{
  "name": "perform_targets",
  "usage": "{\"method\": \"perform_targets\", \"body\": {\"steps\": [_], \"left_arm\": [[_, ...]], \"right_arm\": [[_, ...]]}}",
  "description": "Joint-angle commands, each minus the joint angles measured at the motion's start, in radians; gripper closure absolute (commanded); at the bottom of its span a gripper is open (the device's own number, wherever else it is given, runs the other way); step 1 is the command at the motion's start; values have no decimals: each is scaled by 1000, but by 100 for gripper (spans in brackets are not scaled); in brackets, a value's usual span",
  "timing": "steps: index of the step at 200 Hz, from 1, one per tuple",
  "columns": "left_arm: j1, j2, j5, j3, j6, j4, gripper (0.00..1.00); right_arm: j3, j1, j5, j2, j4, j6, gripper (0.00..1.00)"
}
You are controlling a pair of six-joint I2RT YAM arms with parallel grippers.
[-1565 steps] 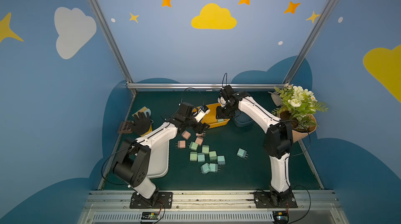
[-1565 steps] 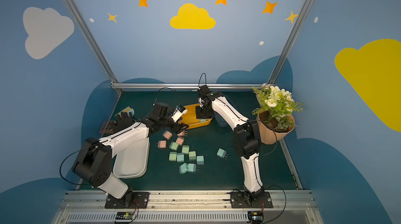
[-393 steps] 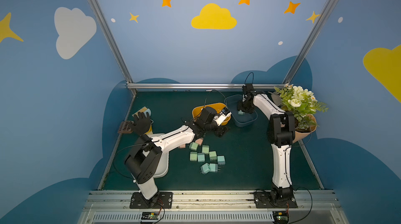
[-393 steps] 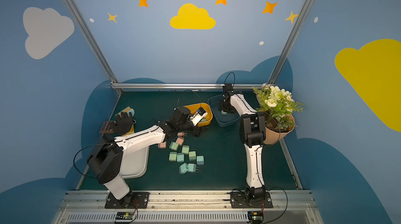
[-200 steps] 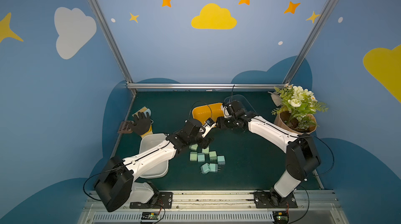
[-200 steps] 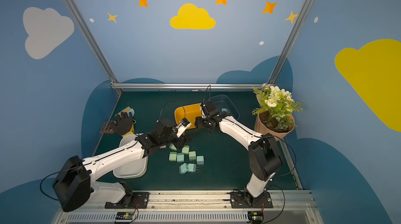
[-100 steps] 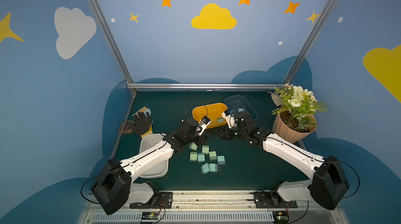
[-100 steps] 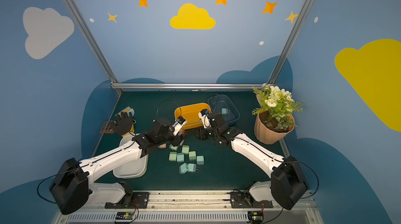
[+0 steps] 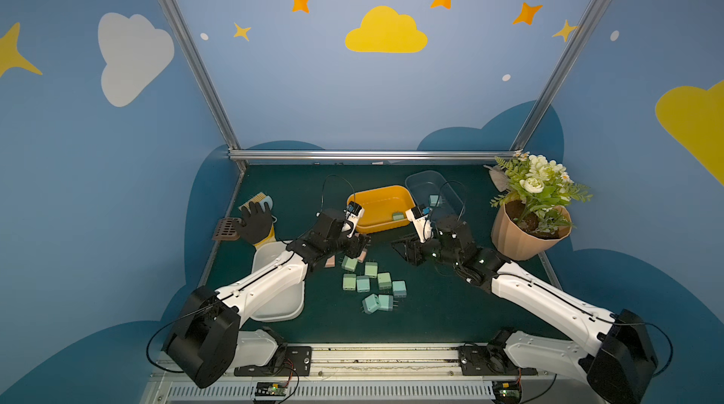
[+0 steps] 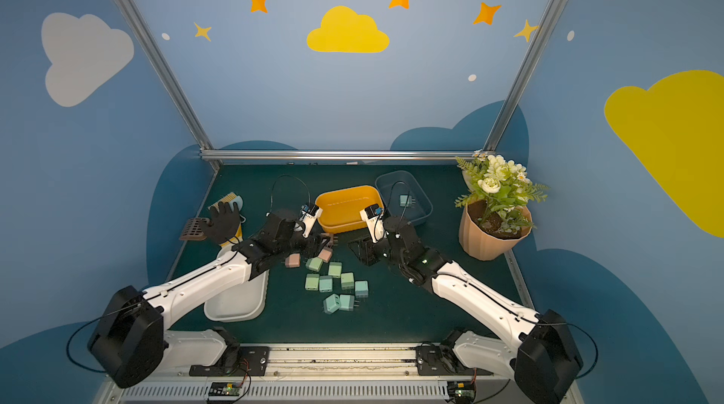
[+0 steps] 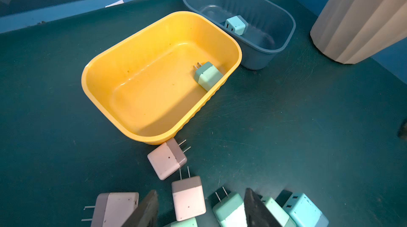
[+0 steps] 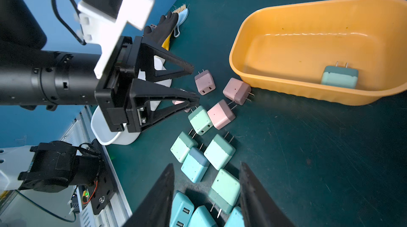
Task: Place the plugs by color into the storage box
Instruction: Pick up the plug from the center of the board.
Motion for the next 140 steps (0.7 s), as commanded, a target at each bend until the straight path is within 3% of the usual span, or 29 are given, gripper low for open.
{"method": "perform_targets", "body": {"steps": [1, 43, 83, 140], "left_arm": [[0, 10, 21, 2, -34, -3, 37], [10, 66, -5, 53, -31, -56, 37], [9, 122, -18, 51, -77, -75, 37], [9, 216, 14, 98, -37, -148, 37]], "right_arm": [[-16, 17, 35, -23, -13, -30, 52], [-57, 21, 28, -49, 52, -55, 52], [-25, 25, -1, 11, 28, -70, 53], [-37, 33, -25, 88, 86, -33, 53]]}}
